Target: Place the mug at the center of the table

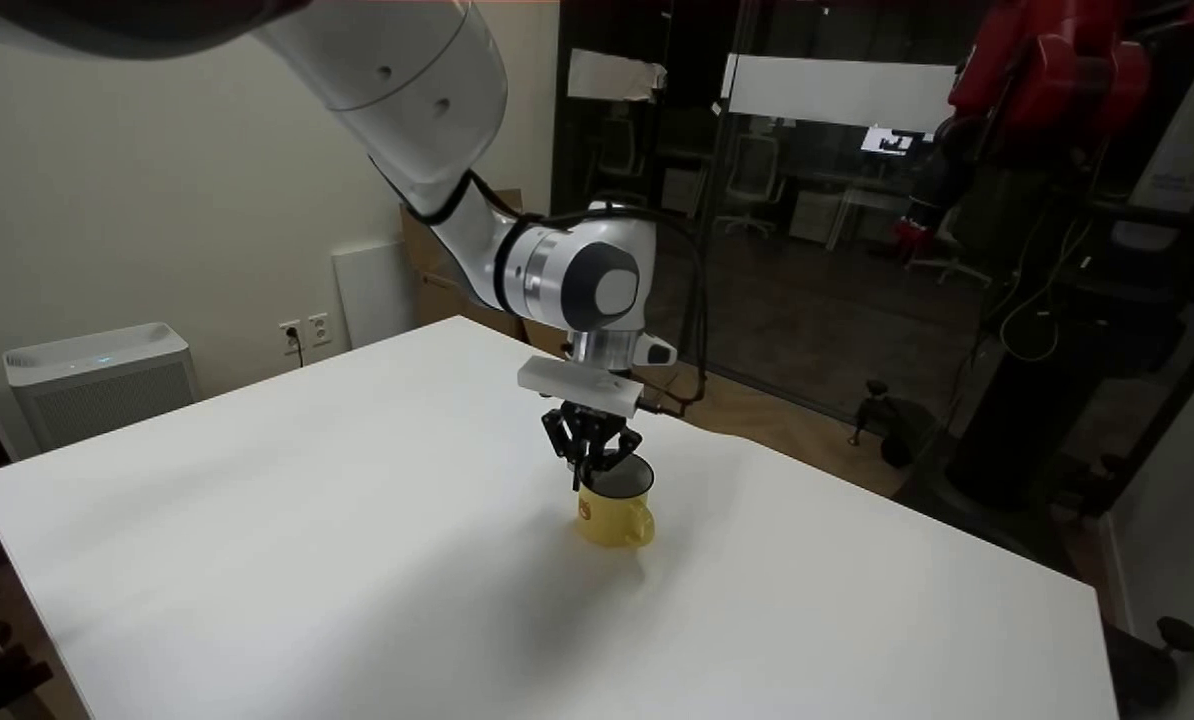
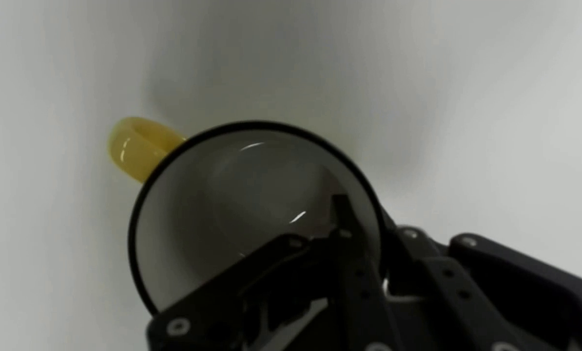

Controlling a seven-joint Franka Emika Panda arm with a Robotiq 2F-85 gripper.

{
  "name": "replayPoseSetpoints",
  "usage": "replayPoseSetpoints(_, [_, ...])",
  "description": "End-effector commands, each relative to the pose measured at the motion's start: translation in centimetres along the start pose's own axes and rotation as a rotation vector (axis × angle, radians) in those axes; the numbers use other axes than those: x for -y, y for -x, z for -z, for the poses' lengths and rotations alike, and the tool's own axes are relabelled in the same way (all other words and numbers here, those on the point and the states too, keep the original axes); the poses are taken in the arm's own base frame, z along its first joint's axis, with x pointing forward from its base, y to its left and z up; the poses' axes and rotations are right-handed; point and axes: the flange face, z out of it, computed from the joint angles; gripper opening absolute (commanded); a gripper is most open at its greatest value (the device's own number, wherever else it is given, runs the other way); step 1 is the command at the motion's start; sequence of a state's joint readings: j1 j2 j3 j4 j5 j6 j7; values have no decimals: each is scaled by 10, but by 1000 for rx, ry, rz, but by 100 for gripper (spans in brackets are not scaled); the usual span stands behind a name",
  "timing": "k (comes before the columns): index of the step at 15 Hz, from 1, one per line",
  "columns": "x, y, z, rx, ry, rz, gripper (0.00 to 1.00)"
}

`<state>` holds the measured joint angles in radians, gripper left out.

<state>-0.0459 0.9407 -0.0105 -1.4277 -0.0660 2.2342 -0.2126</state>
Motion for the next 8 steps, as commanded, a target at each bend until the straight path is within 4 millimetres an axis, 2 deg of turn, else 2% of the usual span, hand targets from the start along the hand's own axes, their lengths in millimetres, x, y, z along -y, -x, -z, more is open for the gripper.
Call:
replayPoseSetpoints(1, [0, -1, 0, 1, 2, 2, 10])
replayPoseSetpoints(5, [0, -1, 0, 2, 6, 5, 10])
replayPoseSetpoints(6, [2, -1, 2, -2, -18, -16, 2])
replayPoseSetpoints(8, [10, -5, 8, -32, -99, -121, 2])
